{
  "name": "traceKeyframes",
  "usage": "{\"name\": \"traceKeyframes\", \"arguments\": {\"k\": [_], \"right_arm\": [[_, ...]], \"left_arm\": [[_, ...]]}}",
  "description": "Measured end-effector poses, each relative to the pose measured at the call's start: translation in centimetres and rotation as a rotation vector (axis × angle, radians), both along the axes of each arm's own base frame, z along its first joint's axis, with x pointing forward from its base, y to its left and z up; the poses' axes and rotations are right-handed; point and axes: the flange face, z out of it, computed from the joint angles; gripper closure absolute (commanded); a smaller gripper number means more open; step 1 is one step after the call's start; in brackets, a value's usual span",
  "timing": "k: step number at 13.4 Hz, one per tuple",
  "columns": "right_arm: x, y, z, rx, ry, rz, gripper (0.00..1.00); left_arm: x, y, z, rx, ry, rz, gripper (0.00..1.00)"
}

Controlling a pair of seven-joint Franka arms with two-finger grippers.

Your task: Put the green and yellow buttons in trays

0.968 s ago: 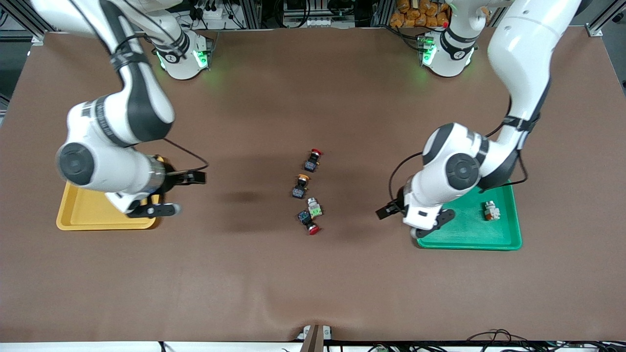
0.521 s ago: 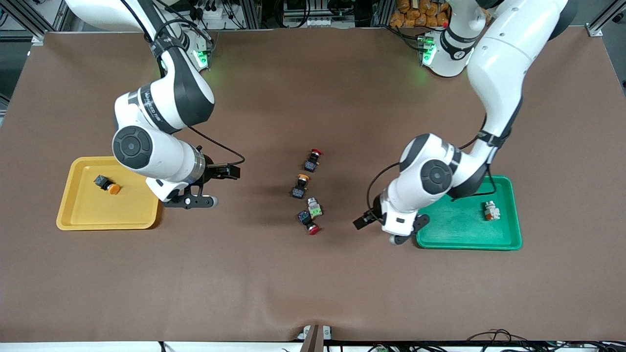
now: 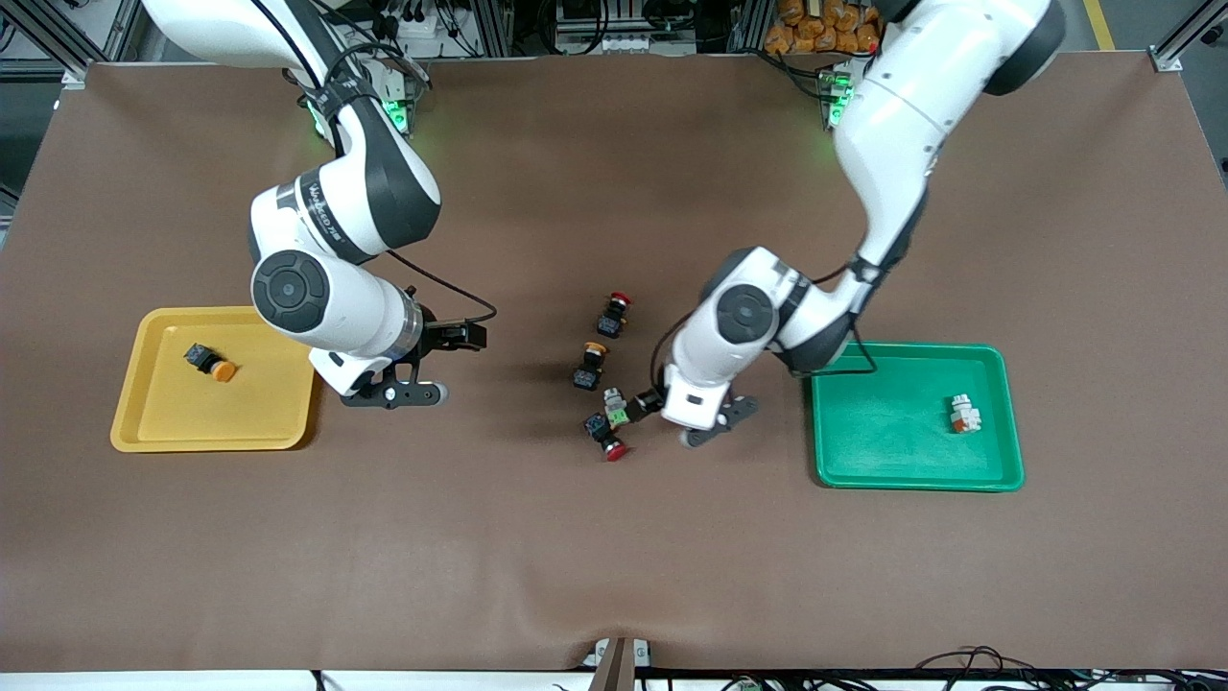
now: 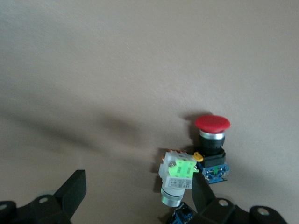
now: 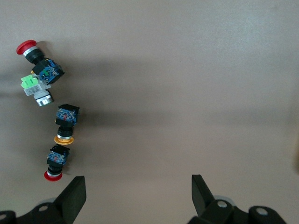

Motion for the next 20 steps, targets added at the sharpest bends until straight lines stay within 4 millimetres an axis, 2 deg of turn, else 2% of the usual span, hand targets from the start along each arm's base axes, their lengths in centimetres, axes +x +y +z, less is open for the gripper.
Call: {"name": "traceKeyframes", "arguments": {"k": [3,10,15,20], "right_arm": [[0.0,0.0,0.0,0.000,0.000,-0.001,0.00],[0.0,0.0,0.0,0.000,0.000,-0.001,0.00],[0.0,0.0,0.0,-0.001,0.000,-0.002,0.00],[0.0,0.0,0.0,-0.001,0.000,-0.003,0.00]], "left_arm": [[-1.4,-2.2,-0.5,0.023,-0.038,-0.039,0.00],[-0.7,-2.2,0.1,0.007,-0.087,-0.095,0.00],[-2.0,-3.7,-2.2,-0.004,-0.088,-0.125,0.00],[-1.8,-4.7,-3.3,-0.017,-0.092,-0.128,0.00]]}}
